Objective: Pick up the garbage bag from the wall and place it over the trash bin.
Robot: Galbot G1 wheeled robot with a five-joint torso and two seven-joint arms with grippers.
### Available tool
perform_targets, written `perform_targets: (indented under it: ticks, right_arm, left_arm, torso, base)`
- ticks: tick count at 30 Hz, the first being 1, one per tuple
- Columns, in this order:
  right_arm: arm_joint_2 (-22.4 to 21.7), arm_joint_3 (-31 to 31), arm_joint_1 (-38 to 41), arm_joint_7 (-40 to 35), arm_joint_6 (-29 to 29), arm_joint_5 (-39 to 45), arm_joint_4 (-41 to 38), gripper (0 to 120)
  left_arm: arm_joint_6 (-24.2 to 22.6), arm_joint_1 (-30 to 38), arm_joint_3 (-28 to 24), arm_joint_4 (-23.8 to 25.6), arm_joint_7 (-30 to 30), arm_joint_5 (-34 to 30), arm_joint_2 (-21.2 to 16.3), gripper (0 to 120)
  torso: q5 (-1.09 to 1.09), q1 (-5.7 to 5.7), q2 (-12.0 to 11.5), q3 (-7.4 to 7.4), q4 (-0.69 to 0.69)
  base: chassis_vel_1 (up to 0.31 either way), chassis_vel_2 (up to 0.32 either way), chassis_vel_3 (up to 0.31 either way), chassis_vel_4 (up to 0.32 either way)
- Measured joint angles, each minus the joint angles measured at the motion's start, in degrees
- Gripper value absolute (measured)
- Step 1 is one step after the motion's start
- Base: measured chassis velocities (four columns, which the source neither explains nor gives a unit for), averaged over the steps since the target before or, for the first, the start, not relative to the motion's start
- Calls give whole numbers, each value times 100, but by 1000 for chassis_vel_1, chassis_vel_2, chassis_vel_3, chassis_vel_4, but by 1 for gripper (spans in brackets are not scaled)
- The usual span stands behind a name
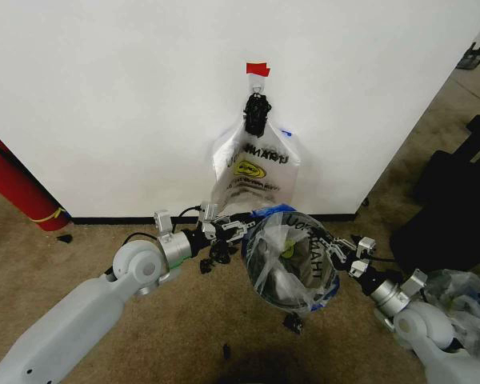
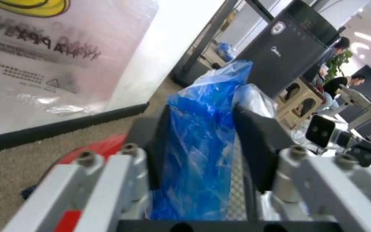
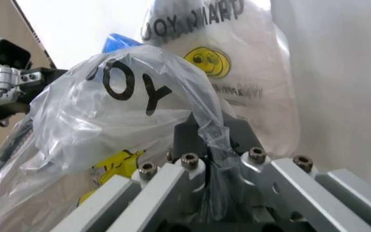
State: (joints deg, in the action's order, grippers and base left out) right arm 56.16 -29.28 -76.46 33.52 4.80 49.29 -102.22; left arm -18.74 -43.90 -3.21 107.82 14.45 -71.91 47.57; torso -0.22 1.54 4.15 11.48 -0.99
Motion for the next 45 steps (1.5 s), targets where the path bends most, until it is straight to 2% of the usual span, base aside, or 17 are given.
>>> perform_targets:
  ticks: [6,7,11,22,33,39,45]
  right_arm:
    - [5,4,8,-30,-2,0,-19,1]
    - [5,4,8,-30,-2,0,-19,1]
    - [4,5,-6,-45,-5,4,-70,1]
    - [21,4,-72,80,12,22,-108,1]
    - [-56,-37,-147,206,42,126,-198,1]
    - [-70,-42,-146,235,45,142,-190,1]
    - [-34,-28,-121,246,46,148,-173,1]
  left_arm:
    - [1,77,-95,40,10,8,8,13]
    - [1,77,-95,40,10,8,8,13]
    - [36,143,-145,6,-23,31,26,0]
    - [229,571,-455,-442,-315,250,157,0]
    - [441,1045,-1159,-1359,-279,952,279,0]
    - [515,1137,-1289,-1652,-291,1096,346,0]
    - [538,1139,-1317,-1702,-339,1200,355,0]
  torso:
    - [0,0,1,0,0]
    - [0,0,1,0,0]
    - [0,0,1,0,0]
    - [0,0,1,0,0]
    - [0,0,1,0,0]
    - [0,0,1,0,0]
    - [0,0,1,0,0]
  base:
    - [0,0,0,0]
    - [0,0,0,0]
    - [0,0,0,0]
    - [0,0,0,0]
    - [0,0,0,0]
    - [0,0,0,0]
    - [0,0,0,0]
